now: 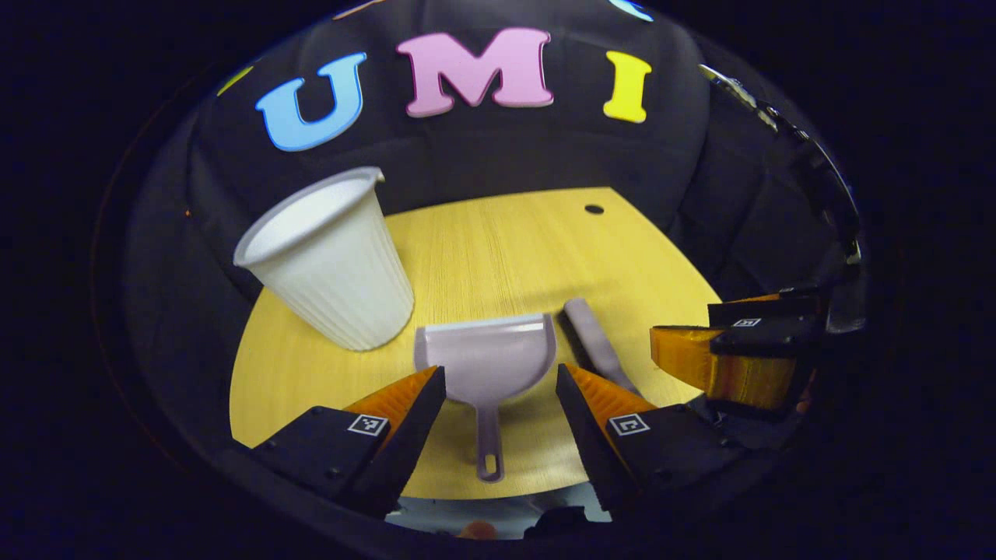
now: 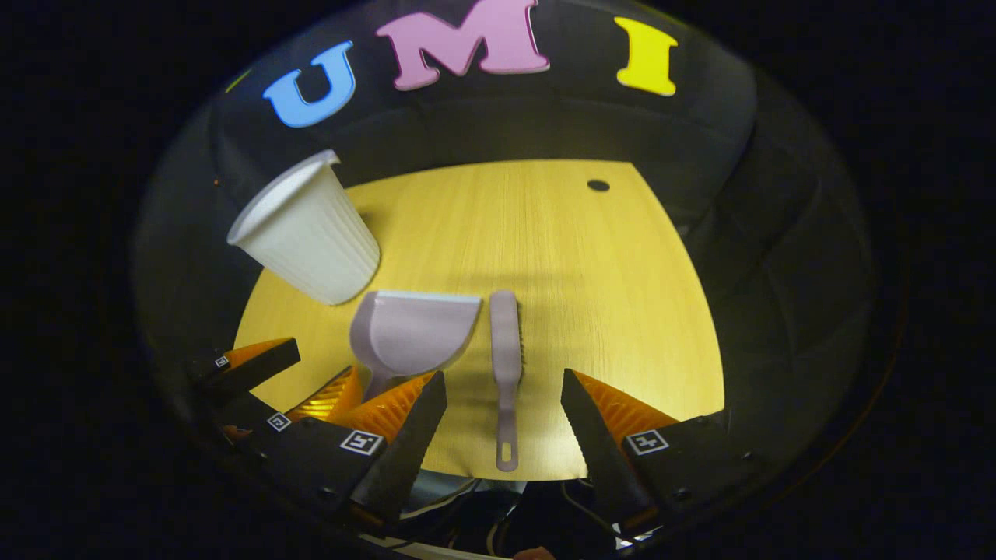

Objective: Pick up the small broom and dustpan from the desktop, sweep the trash into the dustpan with the broom, and then empty the trash into the garbage bin.

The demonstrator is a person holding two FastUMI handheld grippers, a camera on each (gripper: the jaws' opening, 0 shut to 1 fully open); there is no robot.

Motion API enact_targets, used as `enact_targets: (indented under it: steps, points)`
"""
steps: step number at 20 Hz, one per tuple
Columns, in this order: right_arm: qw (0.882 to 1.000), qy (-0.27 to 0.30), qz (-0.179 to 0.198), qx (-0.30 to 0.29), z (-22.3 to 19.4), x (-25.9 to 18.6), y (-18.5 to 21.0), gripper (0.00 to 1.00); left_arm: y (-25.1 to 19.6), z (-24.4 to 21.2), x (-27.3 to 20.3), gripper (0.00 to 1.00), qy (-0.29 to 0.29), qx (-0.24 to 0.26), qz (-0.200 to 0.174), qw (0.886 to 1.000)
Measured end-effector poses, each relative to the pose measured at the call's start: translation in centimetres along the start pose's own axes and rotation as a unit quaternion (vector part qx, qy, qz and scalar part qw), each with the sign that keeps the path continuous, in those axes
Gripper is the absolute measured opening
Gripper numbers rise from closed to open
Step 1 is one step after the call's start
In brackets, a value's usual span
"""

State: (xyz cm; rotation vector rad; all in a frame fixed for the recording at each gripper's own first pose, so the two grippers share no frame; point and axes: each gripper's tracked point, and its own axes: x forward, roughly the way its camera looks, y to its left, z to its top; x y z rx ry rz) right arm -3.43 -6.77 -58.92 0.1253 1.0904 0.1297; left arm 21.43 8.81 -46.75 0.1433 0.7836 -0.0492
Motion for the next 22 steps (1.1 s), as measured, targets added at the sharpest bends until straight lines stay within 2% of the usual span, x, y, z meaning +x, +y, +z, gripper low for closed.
enact_targets:
  steps: [3,5,7,9,12,13,14,15,16,17,19,20,22]
  points:
    - [0.992,-0.126,-0.004,-0.010,4.7,-6.8,0.4,0.96,0.9,4.3,-4.7,0.85,-0.117,-0.006,0.013,0.993]
    - [0.978,-0.209,-0.013,-0.020,7.6,-10.6,0.5,0.96,1.4,6.0,-6.6,0.85,-0.174,-0.037,0.005,0.984]
    - [0.956,-0.288,-0.028,-0.040,10.4,-15.4,0.9,0.95,2.0,6.7,-9.3,0.85,-0.225,-0.070,-0.001,0.972]
    - [0.933,-0.352,-0.039,-0.062,10.9,-19.1,1.3,0.95,2.3,6.7,-10.9,0.84,-0.280,-0.086,0.002,0.956]
    - [0.898,-0.434,-0.031,-0.069,11.4,-22.0,1.8,0.95,2.5,6.4,-13.4,0.82,-0.369,-0.098,0.019,0.924]
    - [0.889,-0.451,-0.033,-0.071,11.4,-22.9,1.9,0.90,2.6,6.2,-13.6,0.82,-0.383,-0.098,0.028,0.918]
    - [0.881,-0.466,-0.032,-0.070,11.1,-23.5,1.9,0.95,2.5,6.2,-13.5,0.82,-0.392,-0.097,0.036,0.914]
    - [0.872,-0.485,-0.027,-0.069,11.0,-23.8,2.0,0.91,2.2,6.2,-13.5,0.82,-0.402,-0.094,0.039,0.910]
    - [0.863,-0.500,-0.020,-0.066,10.8,-23.7,2.0,0.94,2.0,6.2,-13.6,0.82,-0.410,-0.092,0.040,0.907]
    - [0.855,-0.515,-0.014,-0.064,10.9,-23.8,1.9,0.91,2.0,5.7,-13.6,0.82,-0.408,-0.092,0.041,0.907]
    - [0.852,-0.520,-0.009,-0.064,10.7,-23.6,1.5,0.94,1.9,5.0,-13.0,0.82,-0.389,-0.100,0.039,0.915]
    - [0.850,-0.523,-0.006,-0.061,10.5,-24.1,1.7,0.91,1.4,4.7,-13.0,0.82,-0.384,-0.107,0.029,0.917]
    - [0.848,-0.527,-0.008,-0.058,10.9,-24.4,1.4,0.91,1.6,5.1,-12.7,0.82,-0.388,-0.114,0.016,0.914]
